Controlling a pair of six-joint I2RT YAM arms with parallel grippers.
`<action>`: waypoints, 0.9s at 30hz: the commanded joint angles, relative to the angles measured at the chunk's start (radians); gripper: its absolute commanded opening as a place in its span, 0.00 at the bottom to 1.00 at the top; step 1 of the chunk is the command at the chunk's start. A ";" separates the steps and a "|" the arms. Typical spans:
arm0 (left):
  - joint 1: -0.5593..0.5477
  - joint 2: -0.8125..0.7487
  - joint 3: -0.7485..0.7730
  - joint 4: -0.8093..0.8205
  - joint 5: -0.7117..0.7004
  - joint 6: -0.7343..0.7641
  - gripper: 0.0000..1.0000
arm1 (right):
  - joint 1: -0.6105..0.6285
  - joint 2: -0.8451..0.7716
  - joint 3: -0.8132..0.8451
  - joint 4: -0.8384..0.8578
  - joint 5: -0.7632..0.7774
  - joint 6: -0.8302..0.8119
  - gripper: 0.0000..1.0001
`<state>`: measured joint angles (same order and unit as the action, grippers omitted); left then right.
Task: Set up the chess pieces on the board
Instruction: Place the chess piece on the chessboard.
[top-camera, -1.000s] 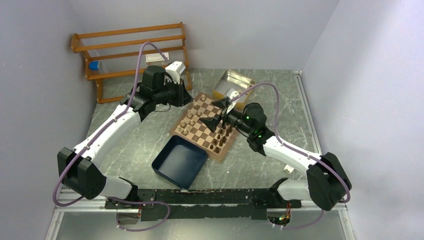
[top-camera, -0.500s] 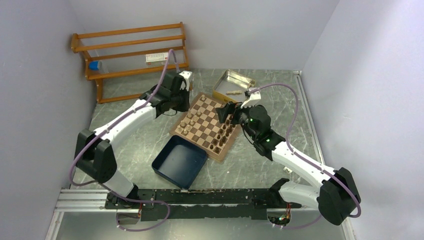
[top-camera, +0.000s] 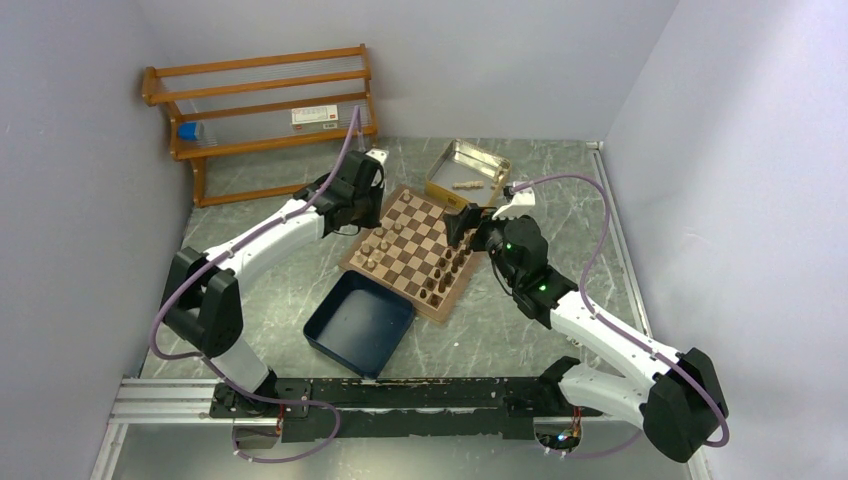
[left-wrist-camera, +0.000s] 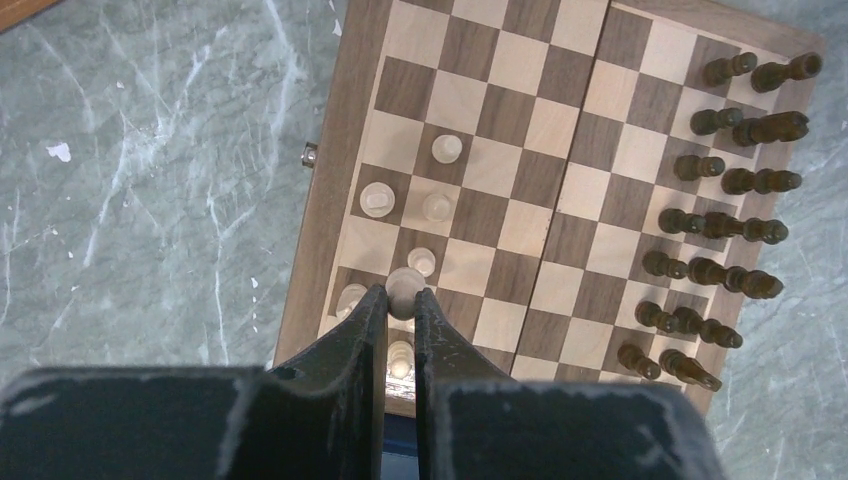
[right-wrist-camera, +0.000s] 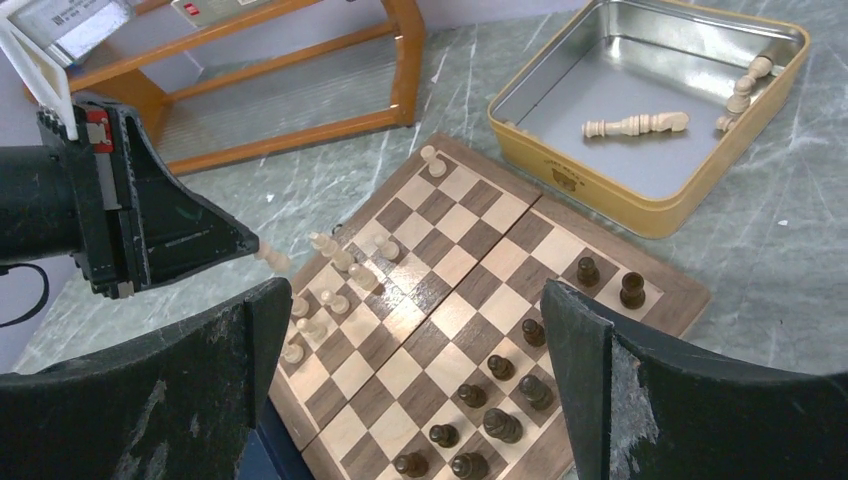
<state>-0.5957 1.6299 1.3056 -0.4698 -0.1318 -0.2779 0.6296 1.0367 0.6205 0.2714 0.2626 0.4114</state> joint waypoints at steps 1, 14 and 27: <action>-0.004 0.029 -0.011 0.025 -0.034 -0.019 0.11 | -0.001 -0.017 -0.010 0.021 0.059 0.011 1.00; -0.004 0.013 -0.124 0.144 -0.046 -0.040 0.11 | -0.001 -0.005 -0.002 0.019 0.070 0.008 1.00; 0.008 0.021 -0.171 0.244 -0.071 -0.045 0.11 | 0.001 -0.010 -0.003 0.018 0.069 0.002 1.00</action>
<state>-0.5957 1.6482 1.1431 -0.3004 -0.1917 -0.3134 0.6296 1.0363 0.6193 0.2710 0.3073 0.4114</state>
